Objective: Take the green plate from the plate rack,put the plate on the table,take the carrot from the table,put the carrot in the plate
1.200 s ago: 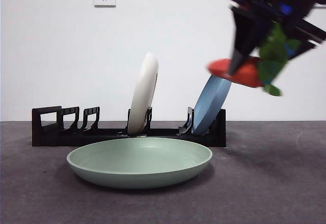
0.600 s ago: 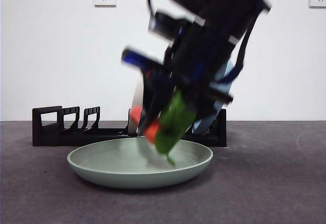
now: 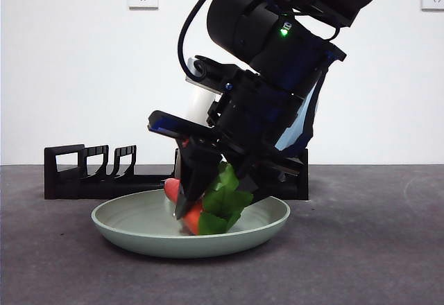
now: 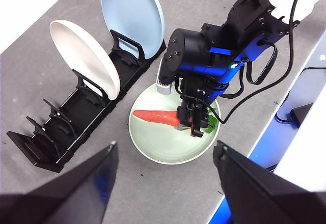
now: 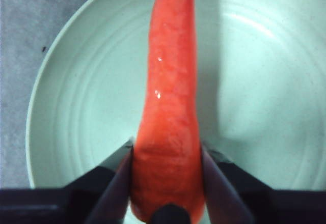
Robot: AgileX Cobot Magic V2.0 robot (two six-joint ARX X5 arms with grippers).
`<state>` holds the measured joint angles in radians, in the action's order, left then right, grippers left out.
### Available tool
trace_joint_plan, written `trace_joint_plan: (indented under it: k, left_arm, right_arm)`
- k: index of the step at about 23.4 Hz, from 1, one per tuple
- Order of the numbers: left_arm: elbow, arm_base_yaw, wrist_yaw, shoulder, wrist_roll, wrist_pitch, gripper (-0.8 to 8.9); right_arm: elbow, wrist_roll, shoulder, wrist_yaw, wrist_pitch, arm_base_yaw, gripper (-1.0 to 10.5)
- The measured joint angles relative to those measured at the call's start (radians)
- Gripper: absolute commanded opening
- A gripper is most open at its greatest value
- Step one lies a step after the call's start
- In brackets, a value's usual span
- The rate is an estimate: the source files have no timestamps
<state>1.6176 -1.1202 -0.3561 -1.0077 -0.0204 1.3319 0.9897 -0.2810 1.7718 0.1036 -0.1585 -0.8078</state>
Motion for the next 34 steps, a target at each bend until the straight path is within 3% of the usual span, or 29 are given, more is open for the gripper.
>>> trace_joint_plan:
  k: [2, 9, 20, 29, 31, 34]
  left_arm:
    - [0.0, 0.0, 0.0, 0.0, 0.0, 0.0, 3.14]
    - [0.0, 0.0, 0.0, 0.0, 0.0, 0.0, 3.14]
    - [0.0, 0.0, 0.0, 0.0, 0.0, 0.002, 3.14]
    - [0.0, 0.0, 0.085, 0.0, 0.0, 0.003, 3.14]
    - [0.0, 0.0, 0.104, 0.0, 0.0, 0.003, 3.1]
    - [0.0, 0.0, 0.129, 0.0, 0.0, 0.003, 2.23]
  right_arm:
    - [0.0, 0.0, 0.0, 0.0, -0.006, -0.002, 5.4]
    - [0.0, -0.003, -0.192, -0.003, -0.1, -0.003, 5.4]
    - [0.0, 0.012, -0.674, 0.001, -0.624, -0.004, 5.3]
    - [0.0, 0.012, -0.873, 0.001, -0.901, -0.004, 5.3]
    - [0.0, 0.012, -0.89, 0.004, -0.924, -0.004, 4.2]
    - [0.0, 0.012, -0.901, 0.046, -0.934, -0.004, 0.8]
